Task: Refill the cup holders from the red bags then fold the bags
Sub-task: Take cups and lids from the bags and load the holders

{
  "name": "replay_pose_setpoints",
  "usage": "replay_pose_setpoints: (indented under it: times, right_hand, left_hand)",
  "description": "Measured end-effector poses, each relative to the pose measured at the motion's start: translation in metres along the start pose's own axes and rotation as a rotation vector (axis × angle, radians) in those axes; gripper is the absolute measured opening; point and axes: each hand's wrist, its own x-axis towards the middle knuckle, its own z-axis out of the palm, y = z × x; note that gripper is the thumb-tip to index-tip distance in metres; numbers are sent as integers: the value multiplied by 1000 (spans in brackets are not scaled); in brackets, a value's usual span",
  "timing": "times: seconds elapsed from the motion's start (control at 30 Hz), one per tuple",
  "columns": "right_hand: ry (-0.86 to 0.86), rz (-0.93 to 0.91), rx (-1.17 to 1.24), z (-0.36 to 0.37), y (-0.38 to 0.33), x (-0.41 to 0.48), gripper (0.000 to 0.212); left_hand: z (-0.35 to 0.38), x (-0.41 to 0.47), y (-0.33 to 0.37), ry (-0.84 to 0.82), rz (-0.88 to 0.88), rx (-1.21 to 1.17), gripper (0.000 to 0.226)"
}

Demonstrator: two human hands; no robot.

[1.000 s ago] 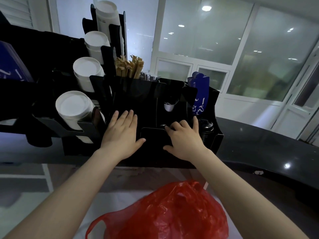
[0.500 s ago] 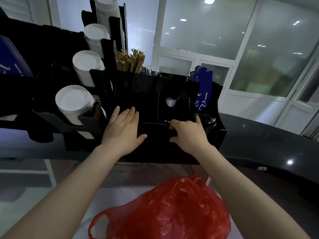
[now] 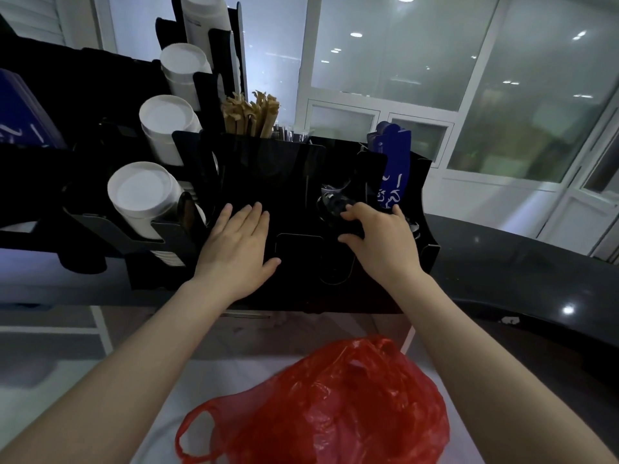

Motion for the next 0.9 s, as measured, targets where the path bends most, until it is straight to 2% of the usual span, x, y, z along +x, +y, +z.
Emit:
replay_pose_setpoints:
  times: [0.17, 0.33, 0.47, 0.6, 0.8, 0.9]
  right_hand:
    - [131, -12, 113, -8, -18, 4, 34]
    - [97, -137, 196, 2, -58, 7, 33]
    - [10, -219, 149, 18, -81, 11, 36]
    - [-60, -214, 39, 33, -95, 17, 34]
    - [24, -104, 3, 40, -104, 18, 28]
    - [-6, -133, -121, 42, -101, 16, 23]
  left_hand:
    - [6, -45, -1, 80, 5, -71, 87]
    - [13, -77, -6, 1, 16, -83, 92]
    - [7, -80, -13, -12, -41, -76, 91]
    - [3, -80, -16, -12, -47, -81, 90]
    - [2, -78, -15, 0, -44, -116, 89]
    - [2, -76, -15, 8, -32, -123, 87]
